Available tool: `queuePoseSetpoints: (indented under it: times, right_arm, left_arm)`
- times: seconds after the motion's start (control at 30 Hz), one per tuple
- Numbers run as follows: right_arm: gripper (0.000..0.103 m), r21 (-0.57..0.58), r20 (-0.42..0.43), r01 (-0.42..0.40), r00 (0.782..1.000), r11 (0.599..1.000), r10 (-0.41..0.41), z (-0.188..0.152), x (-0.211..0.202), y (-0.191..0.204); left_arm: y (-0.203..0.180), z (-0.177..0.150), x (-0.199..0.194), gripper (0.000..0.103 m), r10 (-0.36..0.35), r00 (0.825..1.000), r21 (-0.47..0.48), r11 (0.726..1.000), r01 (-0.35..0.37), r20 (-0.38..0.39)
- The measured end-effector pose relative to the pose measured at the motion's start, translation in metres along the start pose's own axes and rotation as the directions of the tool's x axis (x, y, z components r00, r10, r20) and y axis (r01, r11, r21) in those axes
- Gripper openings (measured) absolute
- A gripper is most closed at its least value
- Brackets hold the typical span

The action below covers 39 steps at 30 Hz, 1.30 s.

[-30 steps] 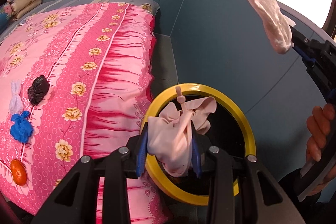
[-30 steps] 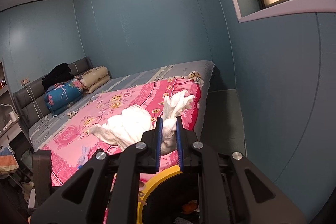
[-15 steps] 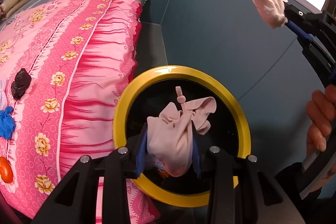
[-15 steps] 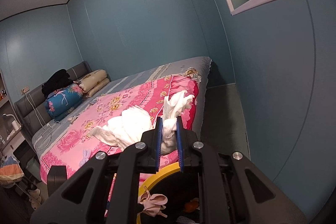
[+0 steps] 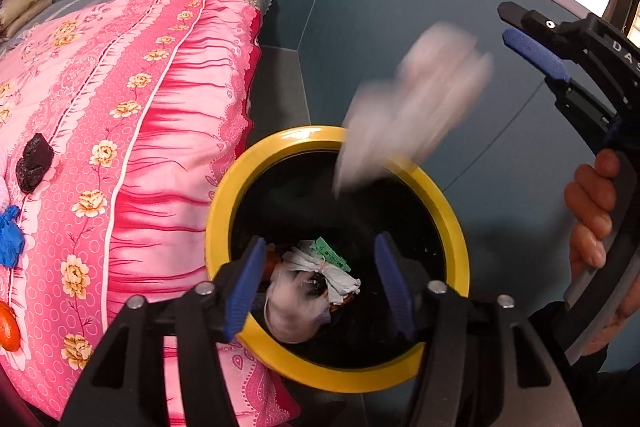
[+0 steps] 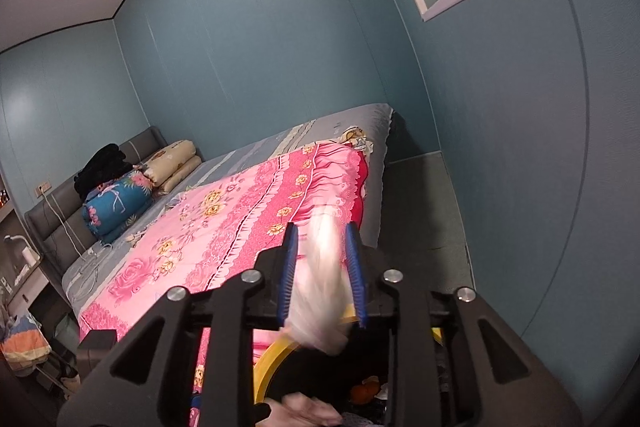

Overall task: Collect trash
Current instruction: 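Open both tools to drop the cloth bag and tissue into the bin, then move both open tools back toward the remaining trash on the bed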

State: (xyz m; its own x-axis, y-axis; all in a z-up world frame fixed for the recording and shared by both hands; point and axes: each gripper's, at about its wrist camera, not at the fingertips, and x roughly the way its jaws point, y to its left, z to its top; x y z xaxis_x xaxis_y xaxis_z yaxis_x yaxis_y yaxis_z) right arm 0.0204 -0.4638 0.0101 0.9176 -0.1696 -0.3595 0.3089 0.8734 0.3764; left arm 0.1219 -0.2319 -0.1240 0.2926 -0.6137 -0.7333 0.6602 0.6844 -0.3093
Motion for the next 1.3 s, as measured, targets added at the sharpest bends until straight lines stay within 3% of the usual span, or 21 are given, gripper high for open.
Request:
queuePoseSetpoints:
  times: [0.33,0.57,1.0,1.3]
  right_arm:
    - [0.046,-0.013,0.008,-0.066,0.998,0.998,0.066,0.003,0.0,0.004]
    - [0.058,-0.071,-0.02,-0.156,0.988,0.985,0.155,0.003,0.008,0.03]
    - [0.076,-0.139,-0.191,-0.368,0.921,0.919,0.339,-0.012,0.058,0.115]
    - [0.083,-0.195,-0.269,-0.425,0.89,0.884,0.369,-0.038,0.085,0.177]
  left_arm:
    - [0.01,0.006,-0.03,0.07,0.063,0.995,0.032,0.997,-0.066,0.08]
    - [0.041,0.001,-0.057,0.079,0.145,0.981,-0.015,0.989,-0.144,0.128]
    - [0.121,-0.023,-0.106,0.088,0.285,0.942,-0.18,0.95,-0.254,0.175]
    - [0.168,-0.035,-0.139,0.091,0.381,0.901,-0.269,0.908,-0.322,0.206]
